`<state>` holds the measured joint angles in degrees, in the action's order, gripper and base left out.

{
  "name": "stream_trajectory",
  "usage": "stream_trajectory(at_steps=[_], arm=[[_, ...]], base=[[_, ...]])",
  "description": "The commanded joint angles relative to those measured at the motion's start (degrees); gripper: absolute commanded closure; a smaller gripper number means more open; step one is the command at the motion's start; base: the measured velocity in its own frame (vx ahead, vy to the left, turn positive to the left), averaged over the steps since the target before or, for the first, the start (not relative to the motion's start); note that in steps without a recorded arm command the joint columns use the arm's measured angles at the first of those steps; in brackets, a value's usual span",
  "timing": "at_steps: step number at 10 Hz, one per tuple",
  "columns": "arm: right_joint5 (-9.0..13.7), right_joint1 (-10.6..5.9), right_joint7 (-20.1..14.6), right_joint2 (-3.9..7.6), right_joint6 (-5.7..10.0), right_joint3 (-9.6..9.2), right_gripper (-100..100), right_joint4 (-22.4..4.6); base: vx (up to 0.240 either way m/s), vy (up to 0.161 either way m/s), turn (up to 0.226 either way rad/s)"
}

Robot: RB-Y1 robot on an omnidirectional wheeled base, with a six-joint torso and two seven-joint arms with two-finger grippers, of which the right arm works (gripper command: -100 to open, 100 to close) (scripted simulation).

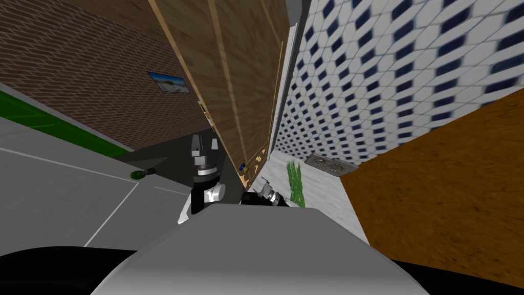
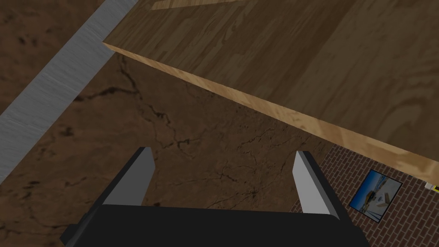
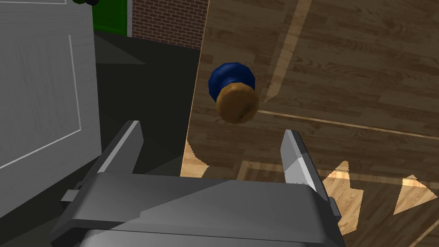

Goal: Push the door open

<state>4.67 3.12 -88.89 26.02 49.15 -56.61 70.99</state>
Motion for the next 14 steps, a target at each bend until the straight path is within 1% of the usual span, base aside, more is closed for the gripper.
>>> stream_trajectory(at_steps=[1, 2, 3, 6, 14], arm=[[0.04, -0.78, -2.20, 0.38, 0.42, -1.50, -100, -1.58], [0.06, -1.02, -2.96, 0.59, 0.61, -2.02, -100, -2.10], [0.09, -1.52, -4.48, 1.01, 0.99, -3.06, -100, -3.15], [0.17, -2.49, -7.46, 1.82, 1.74, -5.11, -100, -5.20], [0.17, -2.49, -7.46, 1.82, 1.74, -5.11, -100, -5.20]], base=[[0.105, 0.015, -0.023], [0.100, 0.018, 0.005], [0.089, 0.038, -0.009], [0.054, 0.049, 0.066], [0.005, 0.004, 0.006]])
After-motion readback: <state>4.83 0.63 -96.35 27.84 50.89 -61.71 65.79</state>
